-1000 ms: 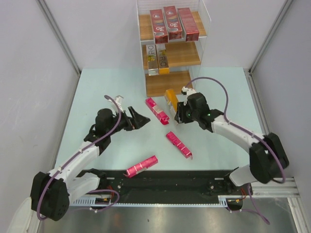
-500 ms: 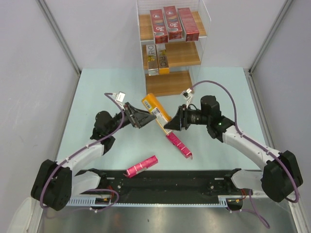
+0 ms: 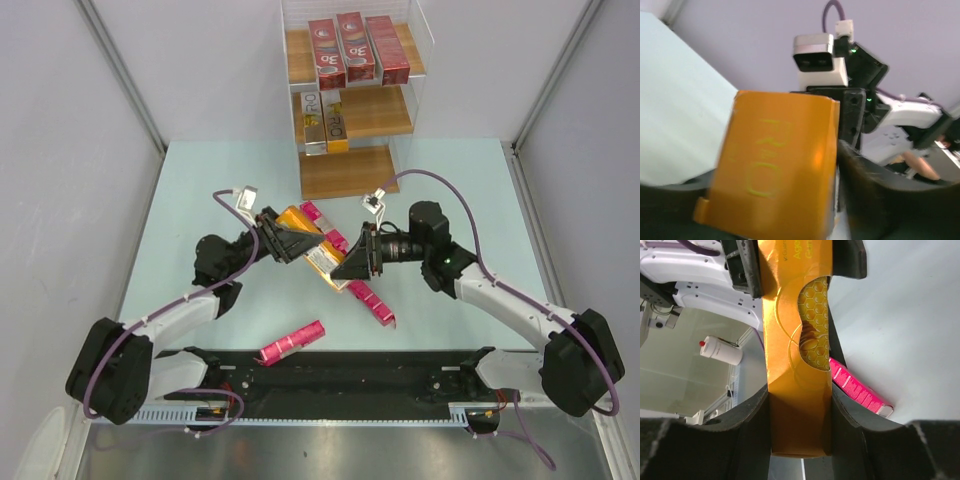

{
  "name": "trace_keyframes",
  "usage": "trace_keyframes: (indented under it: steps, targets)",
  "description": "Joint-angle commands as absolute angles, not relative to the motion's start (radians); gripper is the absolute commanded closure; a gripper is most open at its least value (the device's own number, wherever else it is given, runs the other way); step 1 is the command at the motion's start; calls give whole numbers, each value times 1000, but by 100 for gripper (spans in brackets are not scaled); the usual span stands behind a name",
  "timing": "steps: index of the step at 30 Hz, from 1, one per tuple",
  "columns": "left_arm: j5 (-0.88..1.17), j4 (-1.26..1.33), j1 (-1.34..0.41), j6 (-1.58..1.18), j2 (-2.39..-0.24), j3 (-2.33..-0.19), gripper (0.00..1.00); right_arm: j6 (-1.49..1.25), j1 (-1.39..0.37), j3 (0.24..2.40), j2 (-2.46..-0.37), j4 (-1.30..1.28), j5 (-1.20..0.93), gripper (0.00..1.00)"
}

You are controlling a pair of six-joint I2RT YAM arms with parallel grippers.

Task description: Place and organize the toothpastes onto the shelf

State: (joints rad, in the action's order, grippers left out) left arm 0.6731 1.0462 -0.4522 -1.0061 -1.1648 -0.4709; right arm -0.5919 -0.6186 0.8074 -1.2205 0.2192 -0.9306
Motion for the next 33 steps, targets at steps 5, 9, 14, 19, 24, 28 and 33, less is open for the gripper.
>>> trace_keyframes:
  steps: [5, 9, 14, 19, 24, 28, 33]
  targets:
    - [675, 1187, -457, -1049, -1128, -457, 68, -601, -626, 787, -1218, 298, -916, 74]
    - [650, 1183, -456, -1052, -1109, -456, 68, -612, -626, 776, -1201, 301, -858, 47]
    - [626, 1172, -456, -1054, -1078, -459, 68, -640, -623, 739, -1151, 324, -808, 27]
    - [612, 1163, -456, -1058, -1051, -465, 68, -689, -609, 668, -1083, 383, -785, 24]
    - [615, 1184, -456, -1077, -1054, -468, 68, -784, -594, 603, -1039, 495, -779, 29]
    - [621, 1225, -456, -1104, -1083, -466, 68, -842, -598, 586, -1046, 599, -790, 30]
    - [627, 1305, -456, -1150, -1120, -459, 69, -909, -618, 583, -1075, 702, -801, 32]
